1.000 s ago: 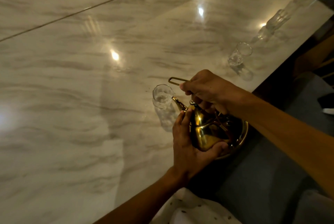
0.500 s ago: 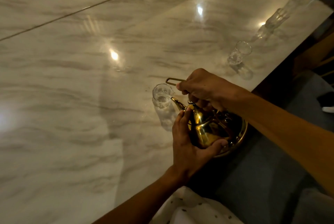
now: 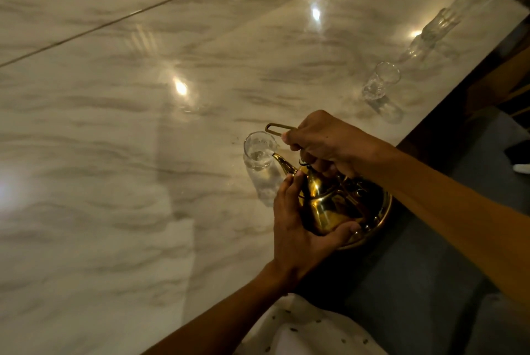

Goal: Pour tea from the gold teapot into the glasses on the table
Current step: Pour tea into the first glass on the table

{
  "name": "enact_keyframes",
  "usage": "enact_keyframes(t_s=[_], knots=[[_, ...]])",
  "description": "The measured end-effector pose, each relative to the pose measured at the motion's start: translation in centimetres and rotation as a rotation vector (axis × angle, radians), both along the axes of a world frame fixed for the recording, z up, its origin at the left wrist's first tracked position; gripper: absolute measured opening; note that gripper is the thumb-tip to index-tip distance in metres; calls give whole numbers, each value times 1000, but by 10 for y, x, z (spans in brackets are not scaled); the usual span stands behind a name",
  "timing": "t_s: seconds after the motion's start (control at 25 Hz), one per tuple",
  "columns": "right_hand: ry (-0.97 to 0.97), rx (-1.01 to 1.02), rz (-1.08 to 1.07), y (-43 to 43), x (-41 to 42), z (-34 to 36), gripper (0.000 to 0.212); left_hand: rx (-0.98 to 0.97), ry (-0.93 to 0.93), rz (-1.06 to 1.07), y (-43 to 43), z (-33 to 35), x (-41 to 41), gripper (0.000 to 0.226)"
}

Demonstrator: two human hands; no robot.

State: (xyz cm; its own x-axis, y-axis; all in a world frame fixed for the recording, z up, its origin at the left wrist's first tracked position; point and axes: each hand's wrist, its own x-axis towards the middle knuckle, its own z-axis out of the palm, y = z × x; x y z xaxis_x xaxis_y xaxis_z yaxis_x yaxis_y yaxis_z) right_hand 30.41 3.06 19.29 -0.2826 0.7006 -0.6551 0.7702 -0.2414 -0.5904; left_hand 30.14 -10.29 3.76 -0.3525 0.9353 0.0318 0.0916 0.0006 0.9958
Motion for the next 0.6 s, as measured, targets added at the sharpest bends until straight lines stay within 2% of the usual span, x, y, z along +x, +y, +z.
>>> enact_keyframes(t_s=[0.24, 0.4, 0.6], knots=[[20, 33, -47, -5, 5, -8, 27, 38, 48, -20, 0, -6, -6, 101], [72, 52, -91, -13, 11, -13, 25, 70, 128, -42, -2, -12, -15, 99], [160, 31, -169, -24, 21, -21, 34, 81, 256, -63, -6, -28, -19, 105]])
